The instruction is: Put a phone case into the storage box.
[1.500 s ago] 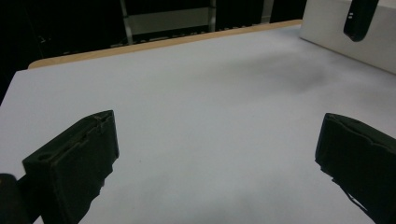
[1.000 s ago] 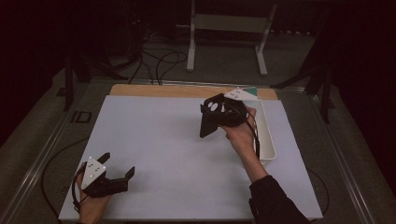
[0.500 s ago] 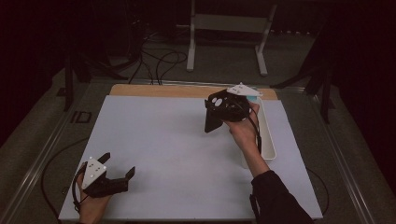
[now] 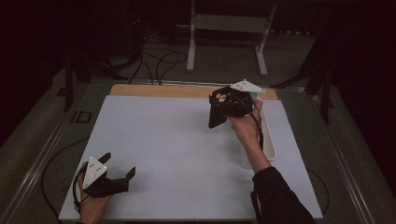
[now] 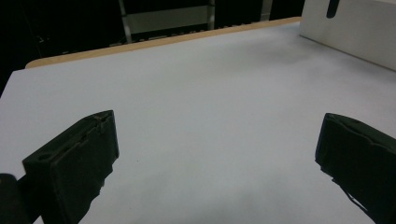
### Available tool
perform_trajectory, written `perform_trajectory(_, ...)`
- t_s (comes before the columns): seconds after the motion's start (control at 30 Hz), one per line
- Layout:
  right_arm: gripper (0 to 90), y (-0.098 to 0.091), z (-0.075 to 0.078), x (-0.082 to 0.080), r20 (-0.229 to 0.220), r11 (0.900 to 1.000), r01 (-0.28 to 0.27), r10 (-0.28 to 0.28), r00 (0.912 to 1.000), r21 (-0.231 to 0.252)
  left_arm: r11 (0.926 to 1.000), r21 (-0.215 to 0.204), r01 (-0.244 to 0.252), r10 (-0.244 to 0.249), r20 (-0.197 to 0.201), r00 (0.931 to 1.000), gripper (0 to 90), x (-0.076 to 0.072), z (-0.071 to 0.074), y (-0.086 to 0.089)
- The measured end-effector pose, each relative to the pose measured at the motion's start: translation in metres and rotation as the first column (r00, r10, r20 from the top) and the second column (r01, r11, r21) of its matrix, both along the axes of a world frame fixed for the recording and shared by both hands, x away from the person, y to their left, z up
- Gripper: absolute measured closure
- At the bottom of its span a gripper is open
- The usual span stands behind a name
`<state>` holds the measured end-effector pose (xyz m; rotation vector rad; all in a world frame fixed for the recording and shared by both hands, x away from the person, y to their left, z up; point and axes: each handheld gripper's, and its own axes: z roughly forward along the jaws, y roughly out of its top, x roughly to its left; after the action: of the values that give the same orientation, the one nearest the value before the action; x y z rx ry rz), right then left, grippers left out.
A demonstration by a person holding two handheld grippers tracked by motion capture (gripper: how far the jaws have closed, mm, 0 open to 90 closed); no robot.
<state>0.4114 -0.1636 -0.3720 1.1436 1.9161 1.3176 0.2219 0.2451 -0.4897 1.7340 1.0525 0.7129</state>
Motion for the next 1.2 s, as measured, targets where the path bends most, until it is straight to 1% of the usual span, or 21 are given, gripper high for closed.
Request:
perform_trajectory(0.27,14.2,-0.007,0.002,0.007,0.012,0.9995,0.030,-0.030,0.9995,-0.007,1.0000,0.000,0.000,0.000,0.001,1.0000,0.0,0.000,0.000,0.000)
perform_trajectory(0.47,14.2,-0.011,0.003,0.011,0.011,0.9988,0.050,-0.049,0.9987,-0.003,1.0000,-0.001,0.000,0.000,-0.001,1.0000,0.0,0.000,0.000,0.000)
perform_trajectory(0.53,14.2,-0.015,0.003,0.013,0.017,0.9979,0.065,-0.065,0.9978,0.004,1.0000,-0.002,0.001,-0.001,-0.001,1.0000,0.0,0.000,0.000,0.000)
perform_trajectory(0.7,14.2,-0.018,0.003,0.015,0.017,0.9968,0.080,-0.080,0.9966,0.000,1.0000,0.000,0.003,-0.003,-0.001,1.0000,0.0,0.000,0.000,0.000)
perform_trajectory(0.73,14.2,-0.023,0.003,0.019,0.017,0.9950,0.100,-0.100,0.9949,-0.004,1.0000,0.000,0.003,-0.003,-0.001,1.0000,0.0,0.000,0.000,0.000)
perform_trajectory(0.93,14.2,-0.029,0.006,0.022,0.025,0.9919,0.126,-0.126,0.9918,-0.014,1.0000,0.001,0.003,-0.003,-0.001,1.0000,0.0,0.000,0.000,0.000)
perform_trajectory(0.97,14.2,-0.032,0.008,0.024,0.027,0.9899,0.141,-0.141,0.9897,-0.015,1.0000,0.001,0.003,-0.003,-0.002,1.0000,0.0,0.000,0.000,0.000)
perform_trajectory(1.2,14.2,-0.041,0.013,0.027,0.039,0.9845,0.175,-0.175,0.9839,-0.010,1.0000,0.001,0.003,-0.003,-0.002,1.0000,0.0,0.000,0.000,0.000)
